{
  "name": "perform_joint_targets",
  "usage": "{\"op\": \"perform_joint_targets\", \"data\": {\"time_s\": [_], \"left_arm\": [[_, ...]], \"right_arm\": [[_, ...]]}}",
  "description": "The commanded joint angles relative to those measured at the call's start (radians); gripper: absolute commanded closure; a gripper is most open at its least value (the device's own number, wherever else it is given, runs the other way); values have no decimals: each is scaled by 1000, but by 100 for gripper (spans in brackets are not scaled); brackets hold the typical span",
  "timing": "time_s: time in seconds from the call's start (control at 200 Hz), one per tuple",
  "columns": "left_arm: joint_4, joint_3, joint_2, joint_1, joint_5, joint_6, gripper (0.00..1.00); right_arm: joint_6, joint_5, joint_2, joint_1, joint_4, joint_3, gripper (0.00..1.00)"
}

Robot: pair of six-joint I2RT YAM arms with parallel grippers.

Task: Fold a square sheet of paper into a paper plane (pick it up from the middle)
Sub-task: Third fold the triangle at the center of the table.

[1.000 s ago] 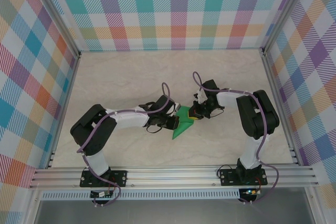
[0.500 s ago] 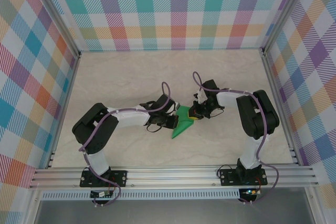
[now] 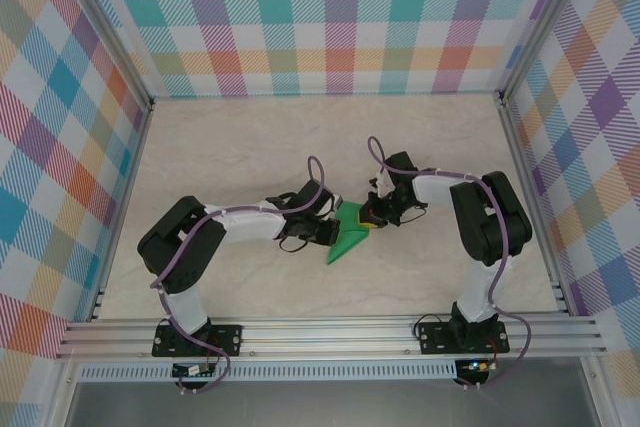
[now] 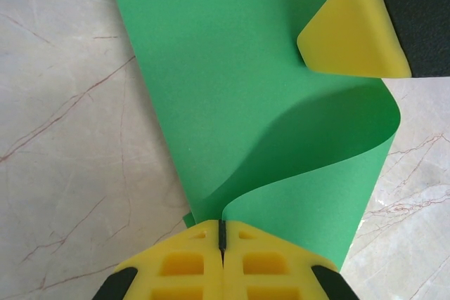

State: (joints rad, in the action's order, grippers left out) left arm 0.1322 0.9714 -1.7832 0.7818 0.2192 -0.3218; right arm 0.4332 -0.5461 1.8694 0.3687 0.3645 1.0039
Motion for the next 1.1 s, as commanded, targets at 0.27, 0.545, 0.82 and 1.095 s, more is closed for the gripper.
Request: {"op": "perform_joint_targets", "data": {"time_s": [0.27,0.545,0.82,1.095], "left_arm": [[21,-32,-19,-14,-18,-17,100],[-1,-26,-40,-13,8,-4,99],[-2,-43,-33,-15,14,-1,100],[-18,-44,-46,-14,29,2,100]], "right_arm": [[19,58,27,4,16,7,95],[27,47,6,4,17,10,95],[120,127,-260,-1,-1,-71,92],[361,65,-507,103,-331,-398,99]]}}
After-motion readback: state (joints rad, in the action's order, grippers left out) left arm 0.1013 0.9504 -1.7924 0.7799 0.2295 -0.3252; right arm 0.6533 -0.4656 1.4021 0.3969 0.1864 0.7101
